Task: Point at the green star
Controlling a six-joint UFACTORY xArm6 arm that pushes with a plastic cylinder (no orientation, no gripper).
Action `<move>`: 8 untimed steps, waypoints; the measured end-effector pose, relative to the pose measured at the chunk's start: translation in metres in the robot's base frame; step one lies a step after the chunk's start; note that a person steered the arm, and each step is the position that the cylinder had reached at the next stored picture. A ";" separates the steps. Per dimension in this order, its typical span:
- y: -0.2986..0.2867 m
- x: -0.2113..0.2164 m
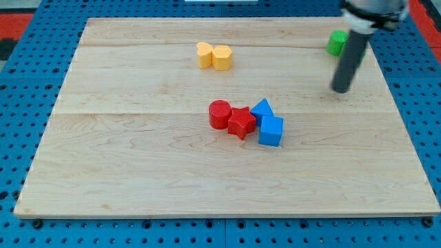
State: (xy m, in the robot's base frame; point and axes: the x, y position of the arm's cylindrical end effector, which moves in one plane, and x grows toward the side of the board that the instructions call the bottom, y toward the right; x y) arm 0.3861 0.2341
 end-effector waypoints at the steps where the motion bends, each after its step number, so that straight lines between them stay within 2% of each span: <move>1: 0.066 -0.015; 2: 0.110 -0.042; 4: 0.109 -0.097; 5: 0.102 -0.111; 8: 0.101 -0.068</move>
State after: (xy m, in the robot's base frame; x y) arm 0.3182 0.3347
